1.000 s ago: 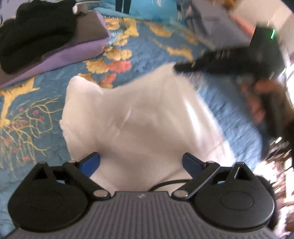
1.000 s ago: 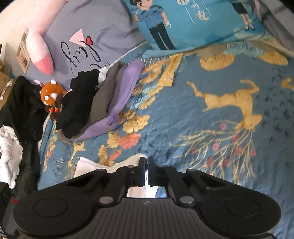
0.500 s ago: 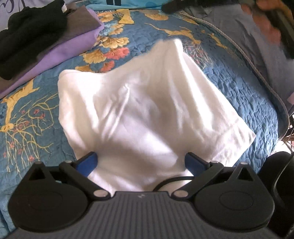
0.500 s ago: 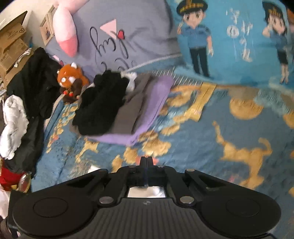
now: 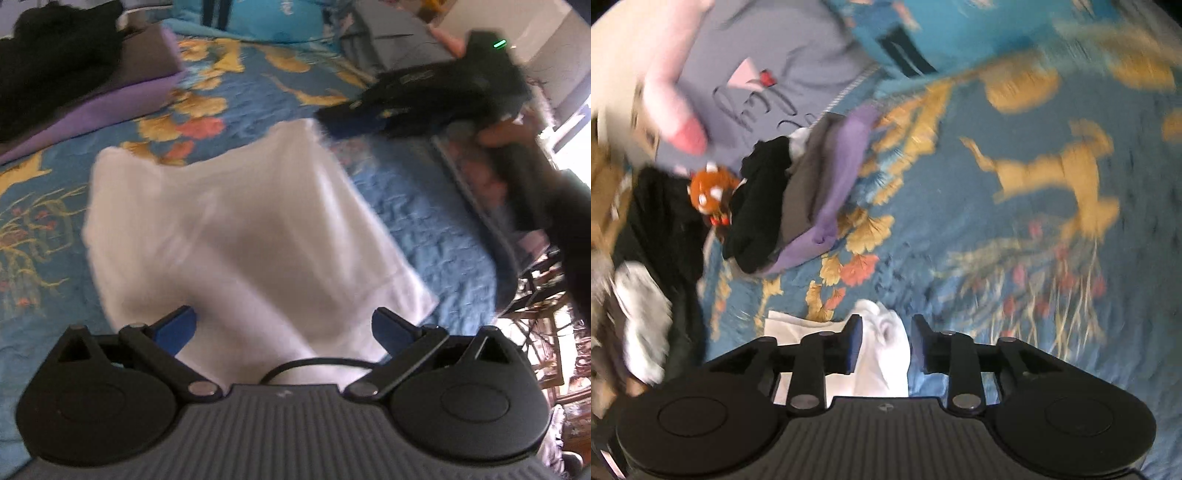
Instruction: Fold clothes
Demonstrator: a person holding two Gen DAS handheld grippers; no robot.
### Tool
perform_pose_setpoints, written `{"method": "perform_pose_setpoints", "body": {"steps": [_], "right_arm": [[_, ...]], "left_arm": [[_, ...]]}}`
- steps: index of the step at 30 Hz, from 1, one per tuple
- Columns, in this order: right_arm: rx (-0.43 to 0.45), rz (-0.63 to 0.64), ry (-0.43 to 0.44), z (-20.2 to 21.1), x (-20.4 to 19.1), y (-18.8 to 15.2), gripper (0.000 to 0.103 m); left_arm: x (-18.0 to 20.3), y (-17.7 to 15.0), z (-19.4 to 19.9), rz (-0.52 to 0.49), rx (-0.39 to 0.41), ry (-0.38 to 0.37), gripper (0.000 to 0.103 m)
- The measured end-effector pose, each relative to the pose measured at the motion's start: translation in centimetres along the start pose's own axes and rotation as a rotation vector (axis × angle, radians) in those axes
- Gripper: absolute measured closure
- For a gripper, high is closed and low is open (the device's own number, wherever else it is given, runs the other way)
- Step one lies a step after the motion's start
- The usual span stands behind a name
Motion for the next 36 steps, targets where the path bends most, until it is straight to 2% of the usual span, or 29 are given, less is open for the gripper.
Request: {"method": "perform_pose_setpoints", "body": {"steps": [2,6,8,10,13,18,21,23,25,32,35,36], "right_arm": [[-0.017,-0.047,0.048,-0.8,0.7,-0.3,0.083],[-0.019,-0.052,0.068,-1.6,0.5,-0.4,0.098],[-0.010,-0.040,0.069,-1.6,0.1,-0.3,0.101],[0.001,-0.005,0.034,-1.5,-0.4,0.0,0.101],[0.019,0.123,-0.064,-1.3,-1.9,0.4,0.101],[0.041,0.582,-0.299,-1.0,-6.9,-0.3,0.102],[0.066,0.811,-0.326,-0.2,-9.4,-0.7,0.102],[0.093,0.910,-0.283,1.1,-11.2,-0.7,0.102],[0.105,0.937,-0.231,2.0,-12.5,-0.2,0.102],[0.141,0.795,-0.174,2.9,-11.8,2.0,0.103],[0.137,0.675,-0.192,2.8,-9.7,2.8,0.102],[0.142,0.641,-0.167,3.1,-9.3,2.3,0.099]], "left_arm": [[1.1,0.5,-0.6,-0.021,0.004,-0.010,0.000],[3.0,1.2,-2.7,-0.073,-0.027,-0.015,0.000],[3.4,0.9,-4.3,-0.113,-0.073,0.032,0.000],[3.9,0.3,-5.4,-0.163,-0.103,0.063,0.000],[4.2,-0.6,-6.0,-0.192,-0.115,0.081,0.000],[4.3,-1.1,-6.1,-0.201,-0.113,0.086,0.000],[4.2,-1.2,-6.1,-0.202,-0.107,0.080,0.000],[4.2,-1.4,-5.9,-0.202,-0.098,0.074,0.000],[4.1,-1.5,-5.7,-0.197,-0.085,0.067,0.000],[3.7,-1.8,-5.3,-0.184,-0.055,0.043,0.000],[3.7,-1.7,-5.3,-0.178,-0.055,0.045,0.000],[3.7,-1.6,-5.2,-0.170,-0.050,0.042,0.000]]}}
Point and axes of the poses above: each gripper's, at about its wrist camera, not at the fingertips, and z roughly against the way its jaws point, x to its right, y to its top, the point moved 3 cm from there along -z, roughly the way its jaws point, and after that the axes turned 9 degrees about -y, right-handed, at the moved point
